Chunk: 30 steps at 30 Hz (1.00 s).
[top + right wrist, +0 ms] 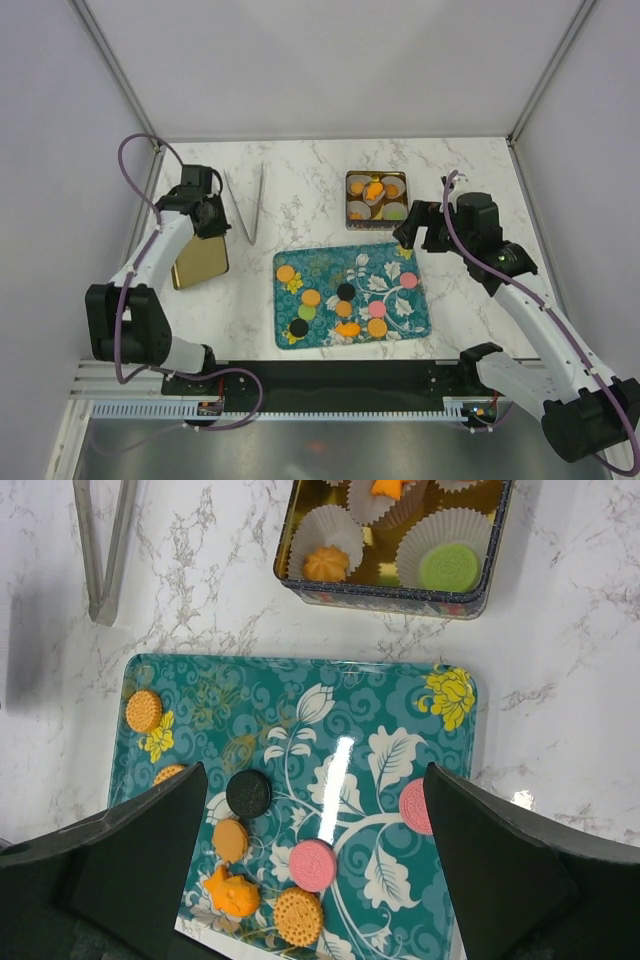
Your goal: Pack the cookies
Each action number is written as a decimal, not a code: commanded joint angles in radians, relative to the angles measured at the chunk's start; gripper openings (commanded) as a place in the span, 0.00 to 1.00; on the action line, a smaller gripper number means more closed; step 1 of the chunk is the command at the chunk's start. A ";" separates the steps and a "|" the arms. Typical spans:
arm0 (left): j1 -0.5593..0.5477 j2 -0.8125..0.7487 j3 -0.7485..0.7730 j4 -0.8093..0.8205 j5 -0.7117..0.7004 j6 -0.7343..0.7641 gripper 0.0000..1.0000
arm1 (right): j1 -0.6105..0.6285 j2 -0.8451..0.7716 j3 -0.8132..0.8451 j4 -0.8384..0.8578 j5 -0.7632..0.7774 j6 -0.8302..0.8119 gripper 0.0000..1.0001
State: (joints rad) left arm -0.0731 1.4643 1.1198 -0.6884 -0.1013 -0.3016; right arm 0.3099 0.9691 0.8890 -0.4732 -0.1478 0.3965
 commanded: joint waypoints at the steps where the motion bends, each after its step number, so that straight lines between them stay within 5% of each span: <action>1: 0.009 -0.132 0.077 -0.013 0.122 -0.019 0.02 | -0.002 0.011 0.053 0.050 -0.030 0.011 0.98; 7: 0.004 -0.255 0.176 0.030 0.460 -0.181 0.02 | -0.002 0.025 0.076 0.131 -0.120 0.048 0.98; 13: -0.005 -0.337 0.192 0.358 0.788 -0.485 0.02 | -0.002 0.063 0.084 0.338 -0.291 0.166 0.98; 22: -0.082 -0.339 0.000 1.175 0.881 -1.045 0.02 | -0.002 0.120 0.039 0.790 -0.470 0.488 0.98; 30: -0.165 -0.272 -0.061 1.564 0.847 -1.324 0.02 | -0.002 0.215 0.008 1.076 -0.510 0.692 0.98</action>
State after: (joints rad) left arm -0.2188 1.1847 1.0805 0.5537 0.7391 -1.4204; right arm 0.3099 1.1561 0.9089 0.4160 -0.6193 0.9787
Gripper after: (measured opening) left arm 0.033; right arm 0.982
